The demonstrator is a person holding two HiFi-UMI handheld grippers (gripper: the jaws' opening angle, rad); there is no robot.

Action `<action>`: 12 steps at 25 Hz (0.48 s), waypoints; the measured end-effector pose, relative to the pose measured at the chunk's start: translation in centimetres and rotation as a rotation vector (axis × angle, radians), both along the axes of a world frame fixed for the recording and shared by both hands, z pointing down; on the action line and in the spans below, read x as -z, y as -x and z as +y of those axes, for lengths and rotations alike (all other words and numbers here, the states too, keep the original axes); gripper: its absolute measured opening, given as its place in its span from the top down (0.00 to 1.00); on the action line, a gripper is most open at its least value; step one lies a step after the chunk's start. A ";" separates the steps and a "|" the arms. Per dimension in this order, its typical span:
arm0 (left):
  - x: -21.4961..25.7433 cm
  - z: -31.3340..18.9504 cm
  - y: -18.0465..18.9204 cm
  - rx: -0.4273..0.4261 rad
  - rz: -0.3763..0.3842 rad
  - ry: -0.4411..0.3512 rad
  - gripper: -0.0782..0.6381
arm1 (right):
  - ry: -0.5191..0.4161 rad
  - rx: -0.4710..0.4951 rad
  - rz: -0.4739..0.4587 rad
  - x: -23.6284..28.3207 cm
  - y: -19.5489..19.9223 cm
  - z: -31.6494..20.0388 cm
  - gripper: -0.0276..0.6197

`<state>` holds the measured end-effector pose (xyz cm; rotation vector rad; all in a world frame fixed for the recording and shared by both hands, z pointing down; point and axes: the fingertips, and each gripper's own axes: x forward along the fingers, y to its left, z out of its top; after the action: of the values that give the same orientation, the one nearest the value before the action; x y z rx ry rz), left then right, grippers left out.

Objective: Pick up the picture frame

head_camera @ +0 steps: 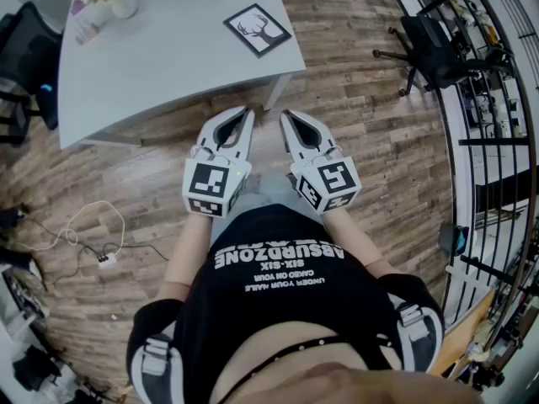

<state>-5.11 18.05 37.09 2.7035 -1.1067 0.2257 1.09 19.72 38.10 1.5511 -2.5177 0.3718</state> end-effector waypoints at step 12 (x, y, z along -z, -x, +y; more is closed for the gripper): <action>-0.4 -0.2 -1.3 -0.015 0.005 0.012 0.87 | -0.013 -0.010 -0.004 0.2 -1.0 -0.4 0.93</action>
<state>-3.77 17.86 37.49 2.7011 -1.0812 0.2270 2.08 19.27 37.92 1.5695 -2.5217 0.3606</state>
